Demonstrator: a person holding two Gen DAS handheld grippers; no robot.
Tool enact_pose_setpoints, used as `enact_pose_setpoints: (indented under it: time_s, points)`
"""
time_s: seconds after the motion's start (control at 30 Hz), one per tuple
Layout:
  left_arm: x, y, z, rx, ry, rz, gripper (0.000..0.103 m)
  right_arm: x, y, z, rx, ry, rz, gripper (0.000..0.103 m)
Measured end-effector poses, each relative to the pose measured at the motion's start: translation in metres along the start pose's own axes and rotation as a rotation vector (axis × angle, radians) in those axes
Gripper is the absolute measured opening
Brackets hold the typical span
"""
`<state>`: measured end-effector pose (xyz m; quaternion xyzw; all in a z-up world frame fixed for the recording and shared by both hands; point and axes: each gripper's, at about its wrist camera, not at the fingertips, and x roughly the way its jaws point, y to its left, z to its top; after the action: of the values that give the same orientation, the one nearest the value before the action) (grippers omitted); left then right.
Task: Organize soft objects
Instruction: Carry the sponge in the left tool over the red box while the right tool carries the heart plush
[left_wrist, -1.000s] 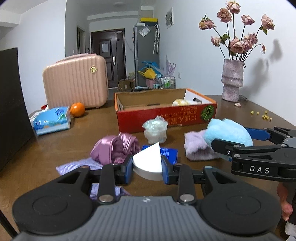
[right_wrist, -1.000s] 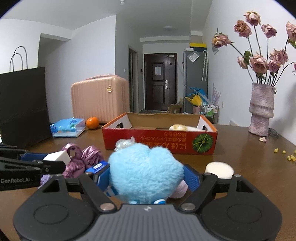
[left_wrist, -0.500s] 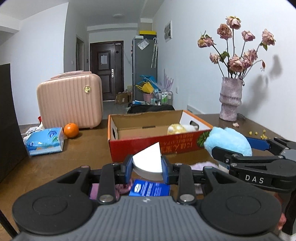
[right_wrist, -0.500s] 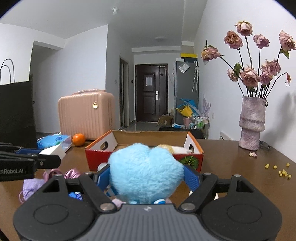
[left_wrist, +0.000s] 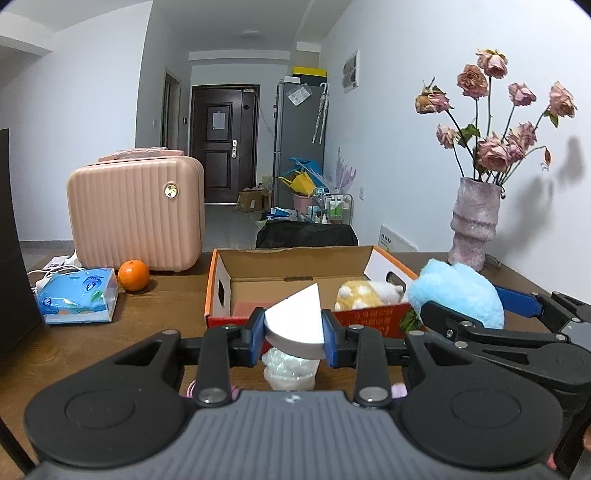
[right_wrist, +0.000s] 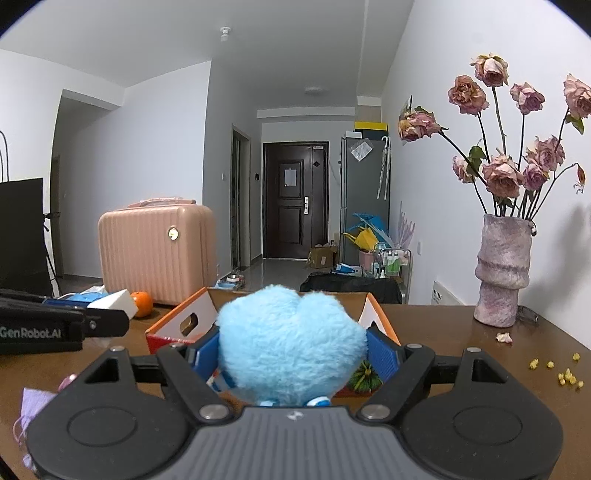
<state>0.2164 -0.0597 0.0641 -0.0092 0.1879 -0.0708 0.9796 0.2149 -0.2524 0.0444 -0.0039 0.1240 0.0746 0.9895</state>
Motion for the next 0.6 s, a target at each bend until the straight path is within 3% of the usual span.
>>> enact_pose_setpoints:
  time_s: [0.6]
  points:
    - [0.060,-0.003,0.043,-0.092,-0.017,0.039,0.032,0.069,-0.012,0.026,0.039,-0.002,-0.003,0.080]
